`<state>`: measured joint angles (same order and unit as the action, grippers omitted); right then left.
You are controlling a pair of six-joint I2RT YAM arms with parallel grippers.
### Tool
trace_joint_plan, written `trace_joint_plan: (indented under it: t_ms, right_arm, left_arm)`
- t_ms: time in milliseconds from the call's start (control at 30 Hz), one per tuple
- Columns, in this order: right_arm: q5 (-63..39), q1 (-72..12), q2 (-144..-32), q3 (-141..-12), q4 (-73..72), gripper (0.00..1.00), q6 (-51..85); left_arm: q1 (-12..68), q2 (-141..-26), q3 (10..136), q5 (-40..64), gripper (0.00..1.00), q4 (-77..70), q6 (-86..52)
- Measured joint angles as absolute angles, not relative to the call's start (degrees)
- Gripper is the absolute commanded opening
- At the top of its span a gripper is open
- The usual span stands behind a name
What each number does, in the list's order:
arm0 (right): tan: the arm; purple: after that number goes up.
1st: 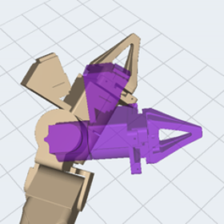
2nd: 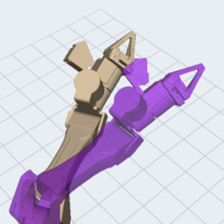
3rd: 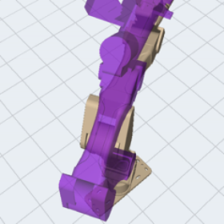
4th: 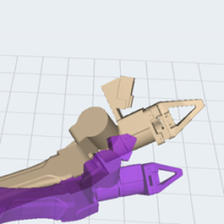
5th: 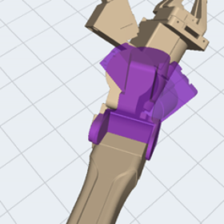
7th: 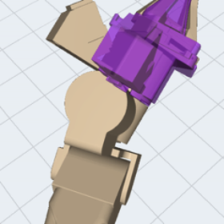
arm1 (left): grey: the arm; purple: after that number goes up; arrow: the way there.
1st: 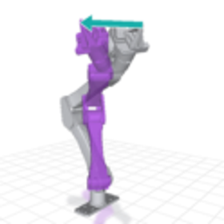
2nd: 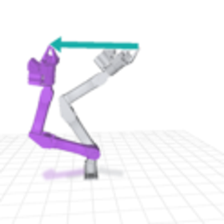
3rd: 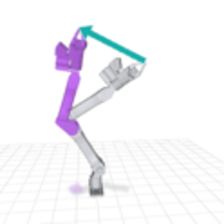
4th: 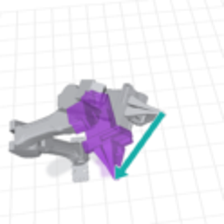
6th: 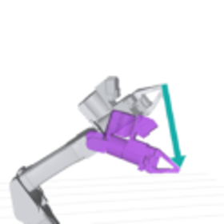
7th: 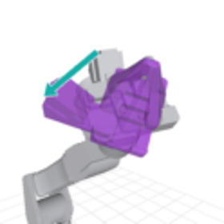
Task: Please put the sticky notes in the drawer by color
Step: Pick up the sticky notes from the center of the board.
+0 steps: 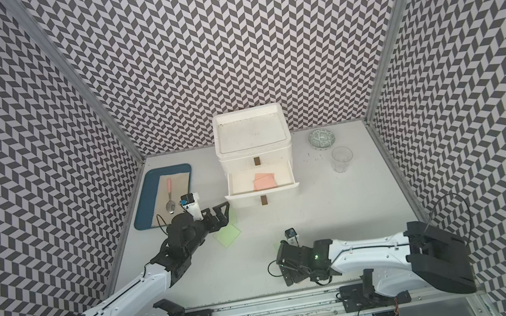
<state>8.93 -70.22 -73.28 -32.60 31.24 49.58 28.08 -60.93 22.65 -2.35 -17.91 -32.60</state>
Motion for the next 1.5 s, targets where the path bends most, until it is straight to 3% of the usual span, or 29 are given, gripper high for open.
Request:
trace_joint_plan:
  t_ms: [267, 500, 933, 1300, 1500]
  right_arm:
    - [12.19, -73.76, -78.39, -35.66, 33.74, 0.97, 51.29]
    - [14.37, -76.42, -80.75, -36.95, 34.44, 0.65, 52.58]
    - [12.99, -74.52, -77.87, -44.01, 36.38, 0.67, 48.07]
    - [11.81, -56.64, -65.63, -48.29, 22.31, 0.69, 34.0]
    - [8.23, -52.29, -63.0, -48.23, 16.12, 0.7, 28.93]
  left_arm:
    - [28.08, -61.17, 22.65, -2.33, 1.0, -17.87, -32.6]
    - [28.08, -61.17, 22.65, -2.28, 1.0, -17.87, -32.6]
    - [29.43, -60.8, 22.55, 3.53, 0.99, -21.32, -31.4]
    - [30.35, -55.9, 22.55, 21.54, 0.99, -29.45, -36.32]
    - [30.39, -59.18, 27.73, 33.87, 0.9, -31.11, -43.81]
